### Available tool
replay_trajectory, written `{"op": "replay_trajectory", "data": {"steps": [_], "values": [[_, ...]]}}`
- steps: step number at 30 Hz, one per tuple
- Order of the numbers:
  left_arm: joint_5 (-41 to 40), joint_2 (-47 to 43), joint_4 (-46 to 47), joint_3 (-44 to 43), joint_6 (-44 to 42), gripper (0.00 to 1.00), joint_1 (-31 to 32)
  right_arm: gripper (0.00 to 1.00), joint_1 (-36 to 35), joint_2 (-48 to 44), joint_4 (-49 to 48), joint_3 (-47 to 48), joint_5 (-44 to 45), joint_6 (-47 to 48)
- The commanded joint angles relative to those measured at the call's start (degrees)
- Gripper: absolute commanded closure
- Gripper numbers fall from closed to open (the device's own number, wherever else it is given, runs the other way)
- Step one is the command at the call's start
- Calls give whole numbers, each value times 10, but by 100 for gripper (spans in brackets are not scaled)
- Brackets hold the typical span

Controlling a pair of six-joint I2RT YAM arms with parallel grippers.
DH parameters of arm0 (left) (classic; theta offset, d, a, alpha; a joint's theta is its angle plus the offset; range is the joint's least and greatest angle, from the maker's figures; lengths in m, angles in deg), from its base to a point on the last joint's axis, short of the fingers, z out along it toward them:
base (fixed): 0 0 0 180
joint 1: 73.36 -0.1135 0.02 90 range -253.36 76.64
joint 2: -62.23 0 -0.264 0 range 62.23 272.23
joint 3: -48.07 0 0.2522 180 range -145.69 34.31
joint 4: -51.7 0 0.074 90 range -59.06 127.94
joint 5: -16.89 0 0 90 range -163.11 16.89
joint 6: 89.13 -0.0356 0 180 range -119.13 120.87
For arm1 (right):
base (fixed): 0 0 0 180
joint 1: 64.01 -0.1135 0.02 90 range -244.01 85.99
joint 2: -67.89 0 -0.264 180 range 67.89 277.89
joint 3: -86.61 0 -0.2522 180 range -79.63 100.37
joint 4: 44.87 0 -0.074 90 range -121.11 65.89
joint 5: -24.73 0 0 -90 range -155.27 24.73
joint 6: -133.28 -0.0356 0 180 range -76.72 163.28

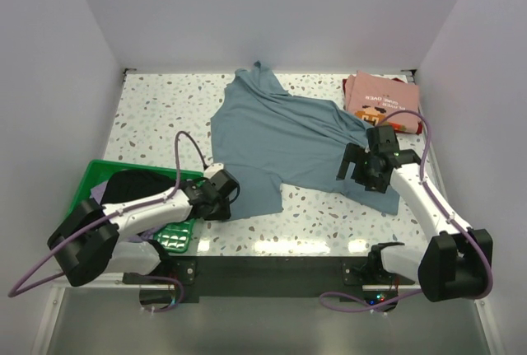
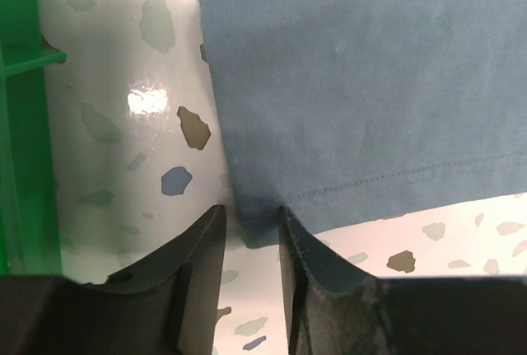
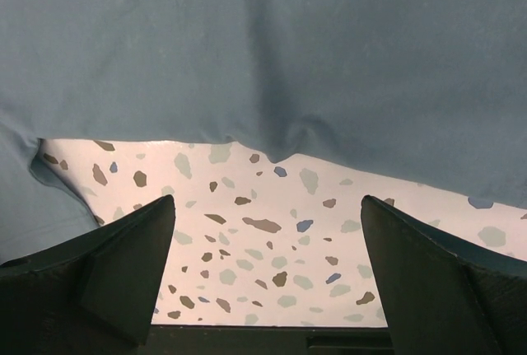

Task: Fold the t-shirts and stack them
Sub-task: Fold the tshirt

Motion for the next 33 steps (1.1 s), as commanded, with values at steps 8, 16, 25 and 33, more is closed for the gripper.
{"op": "replay_trajectory", "data": {"steps": [8,16,25,33], "values": [[31,29,41,23,-8,100,3,2,3,-16,13,-4,6,1],[-15,-8,-1,-70,-14,100,-3,1,32,-18,50,-14,58,8],[1,42,55,-149,-95,100,-93,4,181,45,48,-23,12,-21],[60,41,79,-196,-153,100,-194,6,198,87,34,-19,50,-56]]}}
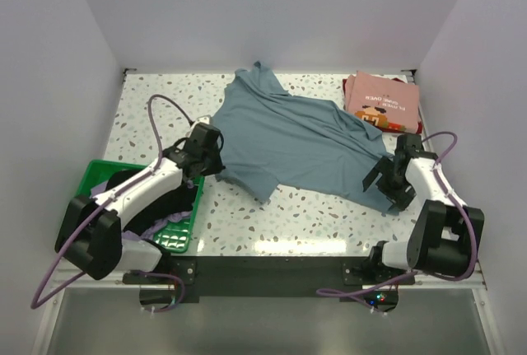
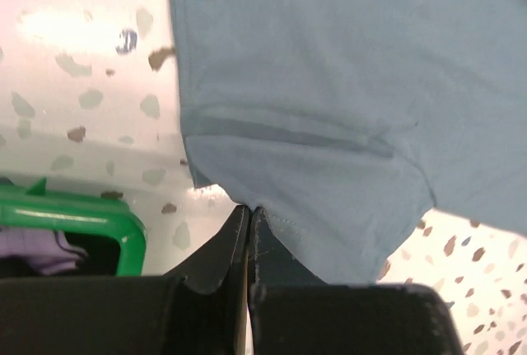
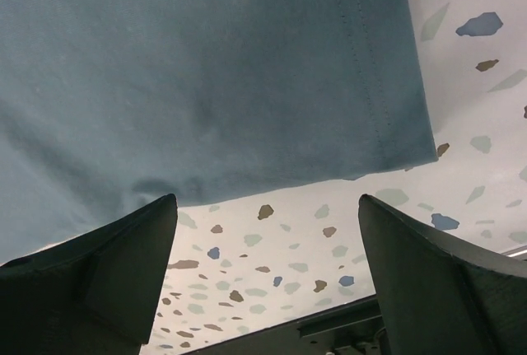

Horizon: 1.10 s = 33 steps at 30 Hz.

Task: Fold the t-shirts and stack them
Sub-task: Fold the tshirt

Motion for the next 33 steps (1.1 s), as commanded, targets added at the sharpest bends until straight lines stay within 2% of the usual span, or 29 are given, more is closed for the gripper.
{"op": "replay_trajectory", "data": {"steps": [1,10,25,33], "values": [[36,6,39,-48,-45,100,-37,6,1,4,-6,9,27,-32],[65,96,32,-191,-93,100,-84,5,10,44,-12,-8,39,-45],[104,138,37,-258,-126,100,-164,8,8,147,-79,10,7,-56],[101,186,49,-301,-143,100,-193,9,-35,174,-84,50,-10,-54]]}}
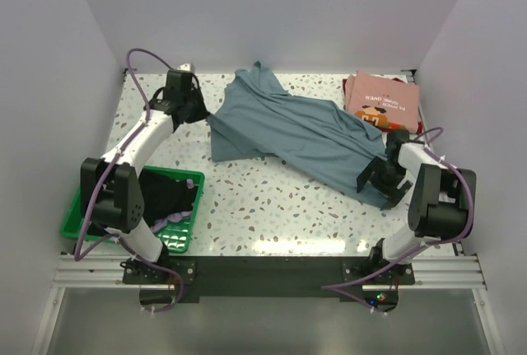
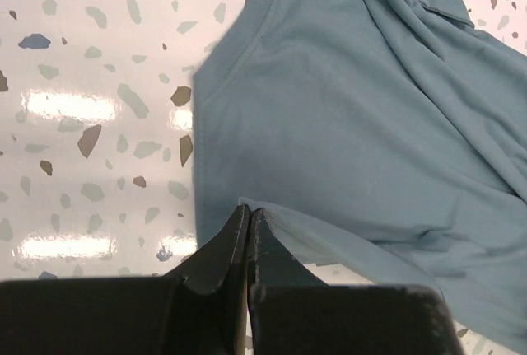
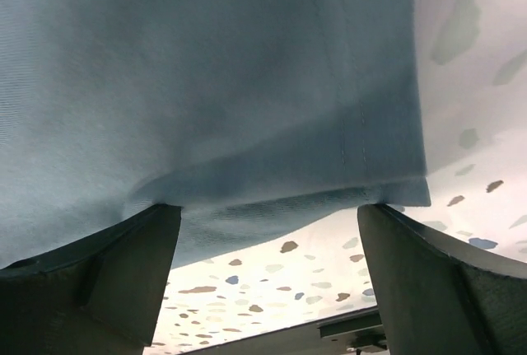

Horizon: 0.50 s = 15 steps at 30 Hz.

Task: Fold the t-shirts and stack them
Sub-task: Fold the tshirt

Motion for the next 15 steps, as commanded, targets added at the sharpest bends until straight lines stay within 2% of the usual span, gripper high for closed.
{"op": "replay_trajectory", "data": {"steps": [1,8,15], "values": [[-9,21,29,-46,-28,100,-16,8,-23,29,-73,12,-6,-18],[0,71,26,-90,-39,100,-40,8,-50,31,-43,61,-3,-9],[26,83,29,-102,-43,100,-48,5,-25,-69,5,46,20,6]]}}
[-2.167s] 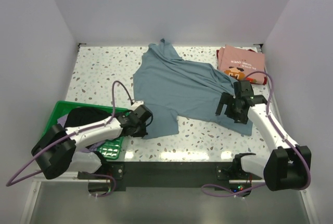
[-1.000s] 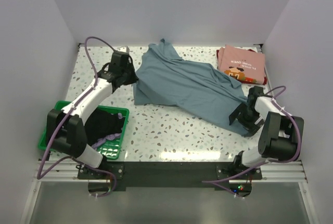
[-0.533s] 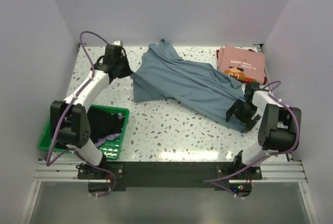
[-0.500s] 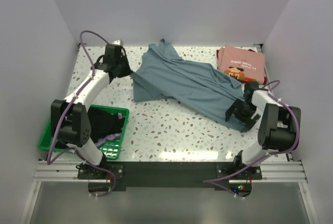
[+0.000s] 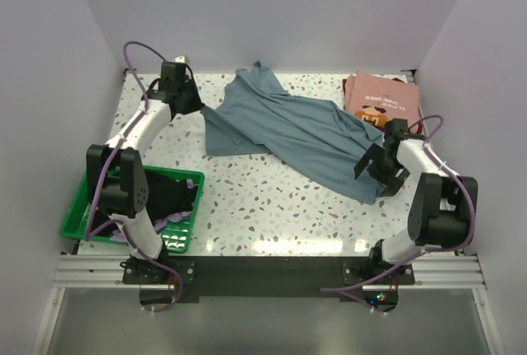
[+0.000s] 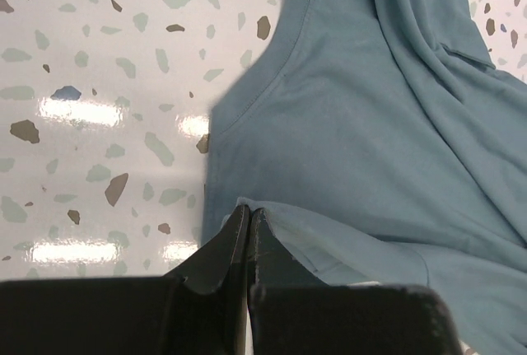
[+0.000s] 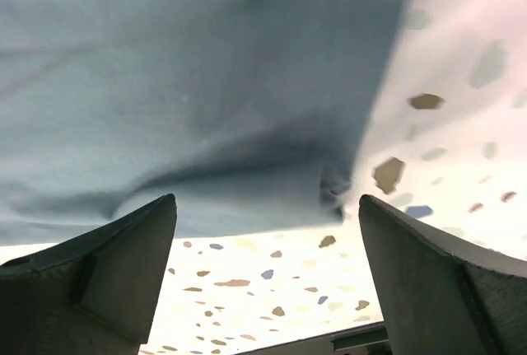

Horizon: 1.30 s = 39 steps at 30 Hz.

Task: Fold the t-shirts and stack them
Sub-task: Fold the tshirt

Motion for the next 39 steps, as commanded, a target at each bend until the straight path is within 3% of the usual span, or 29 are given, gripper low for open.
{"op": "replay_trajectory", "data": {"steps": [1,5,12,22,39], "values": [[9,4,27,-27,-18,100,-8,5,40,-65,11,-12,9,3],[16,6,30,-26,-19,100,-14,6,53,-94,12,-28,12,12],[41,13,34,-36,-22,100,-14,21,49,-122,20,-78,-36,0],[59,19,21,-53,-30,100,-14,29,-55,-195,26,-162,-24,-55],[59,6,2,-43,-42,100,-14,53,-90,-239,14,-226,-29,-107]]}}
